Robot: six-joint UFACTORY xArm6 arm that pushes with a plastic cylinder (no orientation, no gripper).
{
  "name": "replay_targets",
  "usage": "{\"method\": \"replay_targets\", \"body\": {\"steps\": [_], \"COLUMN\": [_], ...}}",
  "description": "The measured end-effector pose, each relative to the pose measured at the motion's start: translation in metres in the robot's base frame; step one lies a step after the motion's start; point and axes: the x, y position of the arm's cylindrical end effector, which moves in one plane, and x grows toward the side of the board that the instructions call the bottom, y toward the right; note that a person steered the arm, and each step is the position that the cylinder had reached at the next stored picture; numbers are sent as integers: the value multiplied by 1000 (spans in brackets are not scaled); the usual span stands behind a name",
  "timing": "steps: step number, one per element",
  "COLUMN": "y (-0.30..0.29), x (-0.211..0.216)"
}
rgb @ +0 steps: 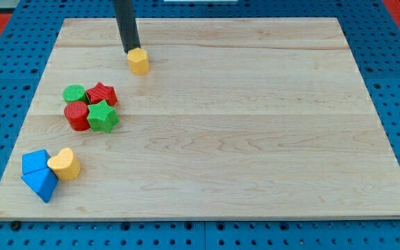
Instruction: Place yellow hexagon below yellow heart
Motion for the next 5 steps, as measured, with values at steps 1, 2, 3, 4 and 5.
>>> {"method": "replay_targets", "body": {"steps": [1, 2, 3, 4, 5], "y": [14, 28, 42, 69, 78], "x": [37, 78, 116, 139, 173]}}
